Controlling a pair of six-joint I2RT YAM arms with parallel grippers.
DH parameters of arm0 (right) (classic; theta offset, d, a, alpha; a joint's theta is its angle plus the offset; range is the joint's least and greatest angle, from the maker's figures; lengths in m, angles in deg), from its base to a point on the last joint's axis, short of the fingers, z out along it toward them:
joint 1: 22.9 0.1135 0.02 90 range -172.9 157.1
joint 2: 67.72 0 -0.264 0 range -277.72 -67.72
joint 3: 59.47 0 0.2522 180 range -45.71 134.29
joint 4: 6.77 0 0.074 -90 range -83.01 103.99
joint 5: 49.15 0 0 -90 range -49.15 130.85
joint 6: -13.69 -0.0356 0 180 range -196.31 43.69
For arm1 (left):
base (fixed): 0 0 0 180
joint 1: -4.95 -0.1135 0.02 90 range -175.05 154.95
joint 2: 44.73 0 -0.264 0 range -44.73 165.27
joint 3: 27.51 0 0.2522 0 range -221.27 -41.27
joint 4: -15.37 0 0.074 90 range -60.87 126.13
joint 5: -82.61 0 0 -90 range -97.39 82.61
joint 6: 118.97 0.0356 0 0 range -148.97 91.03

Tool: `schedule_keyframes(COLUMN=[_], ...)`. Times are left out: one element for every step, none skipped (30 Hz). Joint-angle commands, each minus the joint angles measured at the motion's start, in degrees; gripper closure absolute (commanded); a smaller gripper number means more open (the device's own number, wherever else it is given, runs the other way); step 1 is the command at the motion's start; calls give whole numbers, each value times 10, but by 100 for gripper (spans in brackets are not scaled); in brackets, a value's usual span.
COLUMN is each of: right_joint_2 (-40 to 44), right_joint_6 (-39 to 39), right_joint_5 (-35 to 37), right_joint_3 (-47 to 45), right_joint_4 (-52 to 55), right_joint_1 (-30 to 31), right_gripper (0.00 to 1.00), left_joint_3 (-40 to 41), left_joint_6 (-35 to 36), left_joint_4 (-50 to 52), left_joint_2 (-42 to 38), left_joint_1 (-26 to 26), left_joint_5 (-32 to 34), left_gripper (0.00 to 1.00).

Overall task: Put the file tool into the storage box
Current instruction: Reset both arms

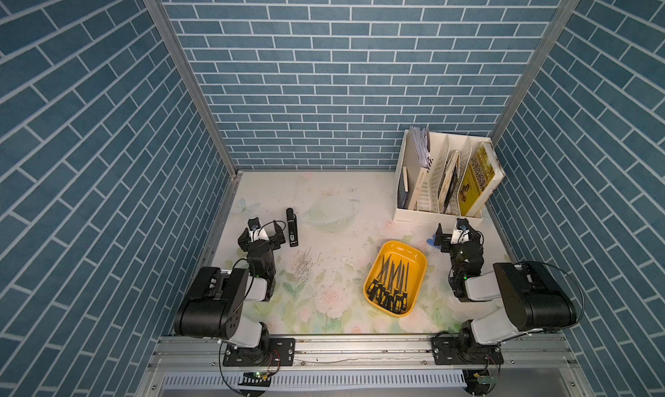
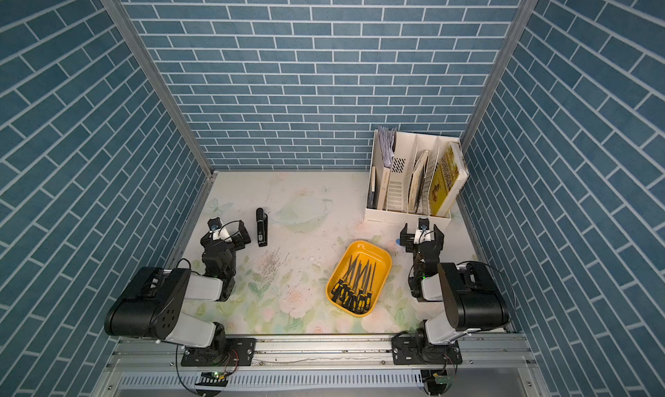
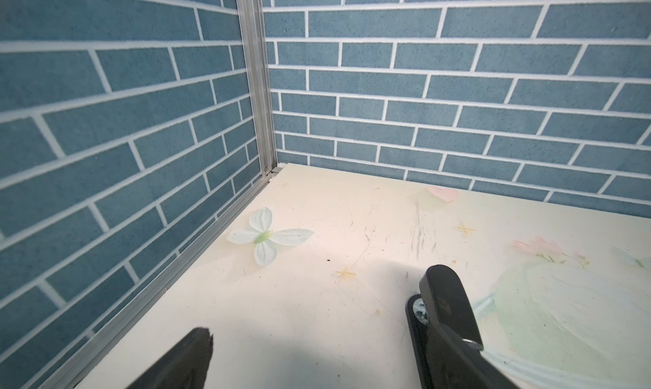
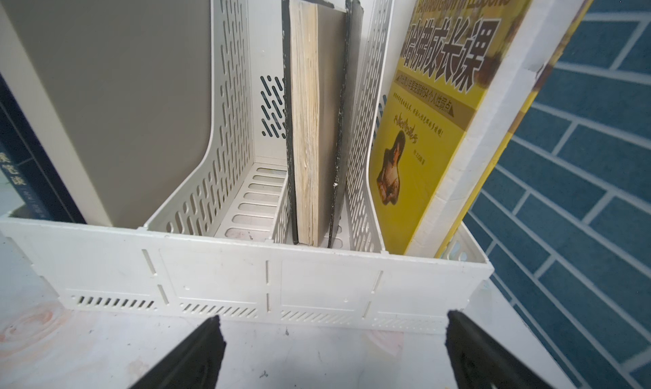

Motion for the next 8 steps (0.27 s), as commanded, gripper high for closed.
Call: schedule_keyframes(right_joint_2=[-1, -2, -3, -3, -3, -2, -2, -1], right_joint_6=[-16, -17, -18, -18, -18, -18, -18, -18], right_joint_5=[-6, -6, -9, -11, -12, -13, -13, -13], right_joint_3=[7, 8, 11, 11, 12, 11, 10, 9], right_joint_4=[-3, -1, 4, 4, 4, 4, 3, 1], right_joint_1=[-3, -3, -4, -5, -6, -6, -6, -6], right_gripper=[0, 0, 0, 0, 0, 0, 0, 0], left_joint_3=[1, 1, 1, 1, 2, 1, 2, 1], left_joint_6=[6, 6, 6, 6, 6, 6, 6, 6], left_joint_4=[-14, -14, -13, -13, -14, -14, -14, -14], left_joint_2=[2, 2, 3, 2, 3, 2, 2, 2], left_joint_1=[0, 0, 0, 0, 0, 0, 0, 0], left_joint_5=[-4, -4, -4, -4, -3, -4, -4, -4], left_gripper=[0, 0, 0, 0, 0, 0, 0, 0])
